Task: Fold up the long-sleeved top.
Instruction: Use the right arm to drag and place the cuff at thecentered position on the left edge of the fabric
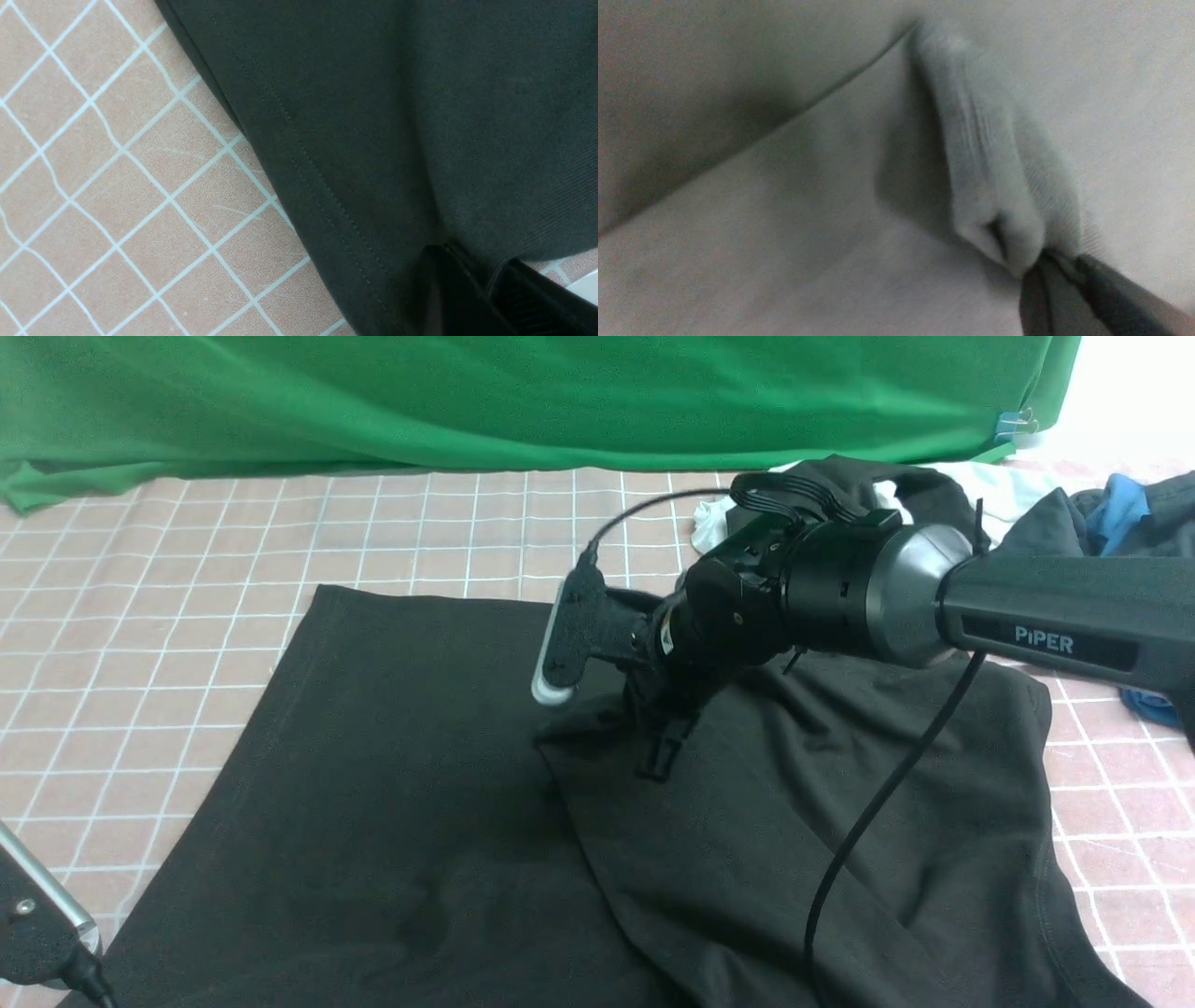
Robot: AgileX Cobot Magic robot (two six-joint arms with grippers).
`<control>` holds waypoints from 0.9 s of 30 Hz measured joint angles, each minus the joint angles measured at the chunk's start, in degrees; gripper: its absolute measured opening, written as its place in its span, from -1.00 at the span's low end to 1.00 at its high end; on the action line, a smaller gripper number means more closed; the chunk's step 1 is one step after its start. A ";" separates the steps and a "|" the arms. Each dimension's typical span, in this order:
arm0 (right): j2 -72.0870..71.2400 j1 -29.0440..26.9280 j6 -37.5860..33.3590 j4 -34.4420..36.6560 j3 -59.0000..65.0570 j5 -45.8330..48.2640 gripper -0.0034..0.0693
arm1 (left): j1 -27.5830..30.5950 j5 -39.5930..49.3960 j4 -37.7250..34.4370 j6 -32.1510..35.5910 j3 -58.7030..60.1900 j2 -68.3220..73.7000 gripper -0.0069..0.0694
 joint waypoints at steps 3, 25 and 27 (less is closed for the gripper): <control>0.00 -0.24 1.02 -0.13 -0.33 -5.20 -0.77 | 0.00 0.00 0.00 0.00 0.00 0.00 -0.72; -6.76 4.23 31.30 2.51 -1.44 -1.97 0.44 | 0.00 -1.91 -0.31 0.00 0.00 0.00 -0.72; -4.23 5.24 32.43 3.38 -3.12 -1.08 0.55 | 0.00 -1.92 -0.31 0.00 0.00 0.00 -0.72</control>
